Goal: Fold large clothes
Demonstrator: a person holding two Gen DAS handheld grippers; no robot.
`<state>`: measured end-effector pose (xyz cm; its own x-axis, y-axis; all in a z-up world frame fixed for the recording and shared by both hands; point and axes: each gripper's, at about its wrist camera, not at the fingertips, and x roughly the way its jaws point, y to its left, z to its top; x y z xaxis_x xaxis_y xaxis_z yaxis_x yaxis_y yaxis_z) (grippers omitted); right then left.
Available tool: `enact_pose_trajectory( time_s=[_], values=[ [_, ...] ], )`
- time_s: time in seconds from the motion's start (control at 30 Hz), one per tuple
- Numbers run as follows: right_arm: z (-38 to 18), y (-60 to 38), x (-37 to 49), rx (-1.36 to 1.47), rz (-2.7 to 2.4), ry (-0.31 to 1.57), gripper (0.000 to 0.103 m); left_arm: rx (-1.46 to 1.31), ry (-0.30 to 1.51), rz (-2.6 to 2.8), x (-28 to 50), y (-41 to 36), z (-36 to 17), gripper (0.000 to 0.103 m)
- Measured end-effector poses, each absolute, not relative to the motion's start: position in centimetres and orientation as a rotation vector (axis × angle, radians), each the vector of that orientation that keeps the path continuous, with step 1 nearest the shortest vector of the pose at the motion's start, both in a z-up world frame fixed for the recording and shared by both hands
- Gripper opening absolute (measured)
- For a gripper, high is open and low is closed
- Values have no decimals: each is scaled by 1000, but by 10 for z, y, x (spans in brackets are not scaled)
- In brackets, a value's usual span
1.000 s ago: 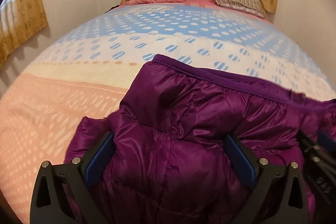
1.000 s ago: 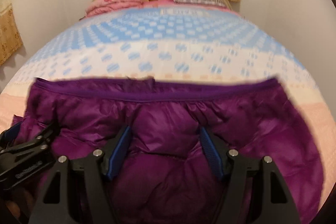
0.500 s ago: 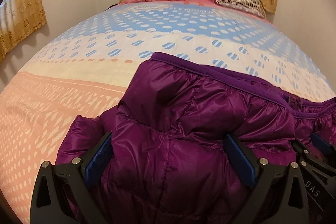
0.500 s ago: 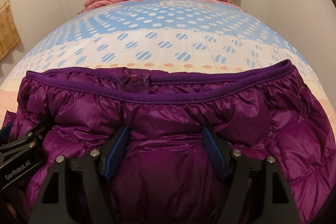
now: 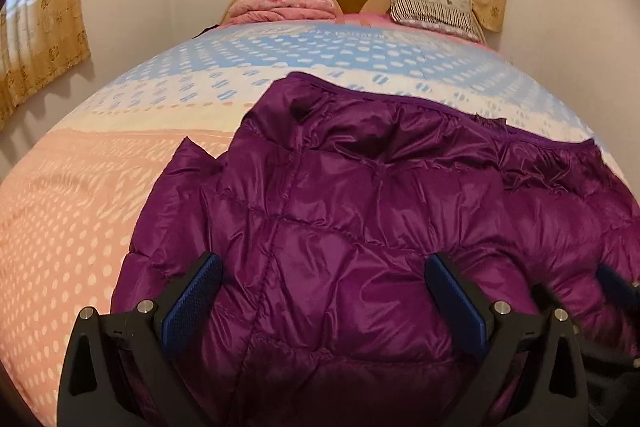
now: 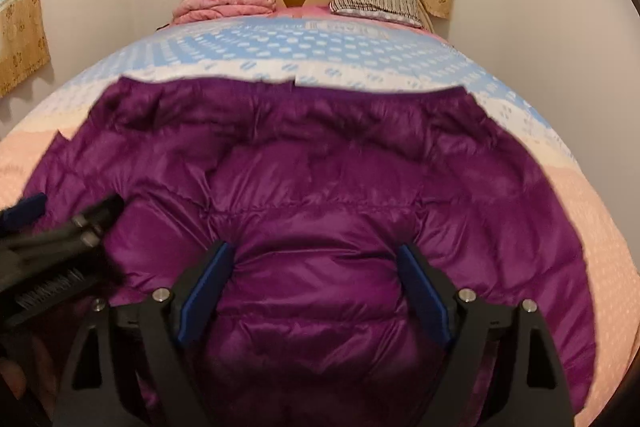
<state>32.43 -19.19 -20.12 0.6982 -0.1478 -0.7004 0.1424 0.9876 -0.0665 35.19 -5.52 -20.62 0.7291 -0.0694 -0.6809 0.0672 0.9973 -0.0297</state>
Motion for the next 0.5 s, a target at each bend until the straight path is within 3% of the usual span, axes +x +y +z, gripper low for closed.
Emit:
enact_pose_trajectory(
  time_s=[0.33,0.5],
  values=[
    [-177,-203,278,63,-144,736,92,-20,709,33,291,14,-187,102],
    [-187,-187,252,-10,-144,742,97,-146,807,68,281,55,-209,102]
  ],
)
